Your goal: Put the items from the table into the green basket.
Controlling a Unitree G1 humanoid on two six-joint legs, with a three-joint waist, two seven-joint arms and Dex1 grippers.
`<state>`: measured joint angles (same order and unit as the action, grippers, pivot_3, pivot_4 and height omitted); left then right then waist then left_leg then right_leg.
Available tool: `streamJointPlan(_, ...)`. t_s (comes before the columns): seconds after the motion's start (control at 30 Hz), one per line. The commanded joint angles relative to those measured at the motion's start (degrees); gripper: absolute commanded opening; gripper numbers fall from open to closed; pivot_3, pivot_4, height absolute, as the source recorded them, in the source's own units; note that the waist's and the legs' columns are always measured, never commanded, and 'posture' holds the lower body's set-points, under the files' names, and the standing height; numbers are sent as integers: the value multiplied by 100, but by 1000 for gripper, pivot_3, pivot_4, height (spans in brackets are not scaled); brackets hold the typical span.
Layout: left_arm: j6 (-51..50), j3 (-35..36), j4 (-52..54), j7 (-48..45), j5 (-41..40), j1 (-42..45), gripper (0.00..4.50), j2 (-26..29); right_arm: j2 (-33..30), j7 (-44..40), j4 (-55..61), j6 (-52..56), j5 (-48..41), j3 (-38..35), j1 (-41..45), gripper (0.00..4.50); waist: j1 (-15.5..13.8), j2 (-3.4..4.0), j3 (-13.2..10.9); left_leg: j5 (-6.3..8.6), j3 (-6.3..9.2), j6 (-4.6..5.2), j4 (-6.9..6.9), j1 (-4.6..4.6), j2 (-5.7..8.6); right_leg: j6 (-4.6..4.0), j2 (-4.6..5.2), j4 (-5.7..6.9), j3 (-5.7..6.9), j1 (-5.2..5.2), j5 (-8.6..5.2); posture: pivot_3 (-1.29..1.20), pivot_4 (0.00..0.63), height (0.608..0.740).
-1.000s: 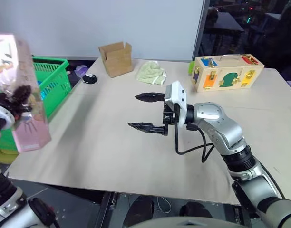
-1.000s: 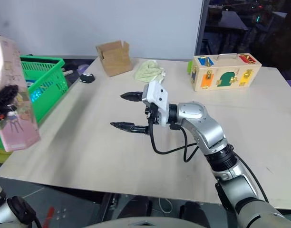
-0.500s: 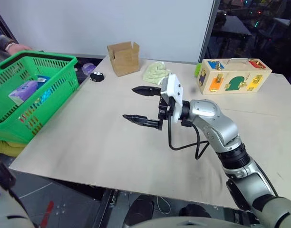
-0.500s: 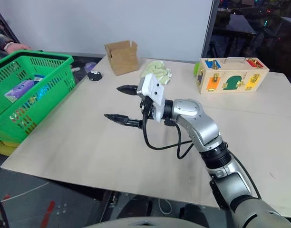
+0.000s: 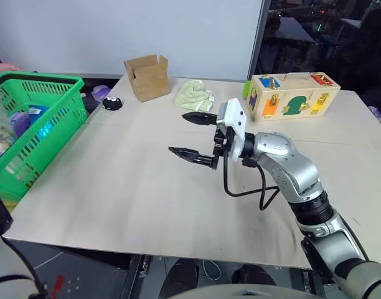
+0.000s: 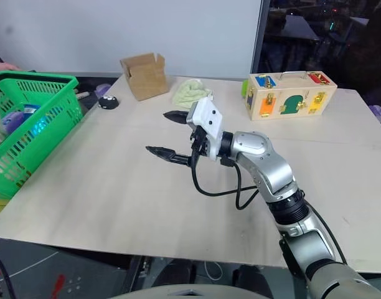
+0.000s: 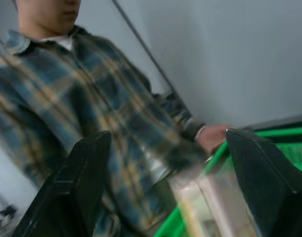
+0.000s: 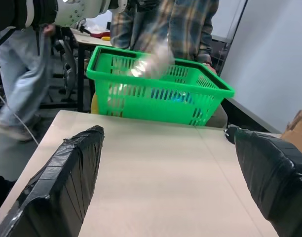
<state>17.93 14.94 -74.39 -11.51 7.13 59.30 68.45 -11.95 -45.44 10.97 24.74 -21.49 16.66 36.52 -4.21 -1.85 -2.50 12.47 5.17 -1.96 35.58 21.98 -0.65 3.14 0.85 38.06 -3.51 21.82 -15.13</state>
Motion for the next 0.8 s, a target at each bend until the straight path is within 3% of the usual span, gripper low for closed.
streamJointPlan(0.03,55,549,953,-1262,-1064,-541,3992,-437,-194,131,308,-38,39,-284,-118,4500,-10,0,1,0,0,0,0,0,1,0,2,0,0,-1,0,166,0,740)
streamJointPlan(0.17,-1629,936,4275,-2418,-2667,-2401,3992,-1371,-475,353,585,59,129,-443,-497,4500,22,0,2,-1,-7,-1,11,4,2,-5,12,0,-4,-4,3,164,0,740)
streamJointPlan(0.3,-3690,946,7360,-1910,-3786,-3814,3992,-2114,-743,949,780,235,430,-750,-894,4500,110,-36,20,1,-15,2,15,9,-1,-9,15,0,-23,3,7,136,0,740)
streamJointPlan(0.33,-4127,899,7921,-1747,-4111,-4002,4260,-2305,-818,1119,800,289,533,-862,-993,4500,139,-35,20,1,-13,2,15,8,-1,-10,13,4,-21,3,7,117,0,740)
streamJointPlan(0.37,-4467,825,8343,-1634,-4325,-4145,4500,-2423,-882,1238,829,327,594,-961,-1081,4500,175,-29,19,1,-11,2,15,7,-5,-10,7,4,-20,3,7,109,0,740)
streamJointPlan(0.5,-5422,296,9512,-1320,-4450,-4598,4500,-2621,-1259,1513,1233,549,715,-1331,-1642,4500,216,15,10,1,-15,3,13,-7,0,-9,6,3,-27,-8,5,71,0,740)
streamJointPlan(0.8,-6090,186,10725,-1178,-4791,-5749,4500,-3062,-1704,1822,2298,1061,659,-1989,-2936,4500,596,43,11,1,-36,4,17,-14,-4,-7,-2,-5,-56,-11,2,-40,0,740)
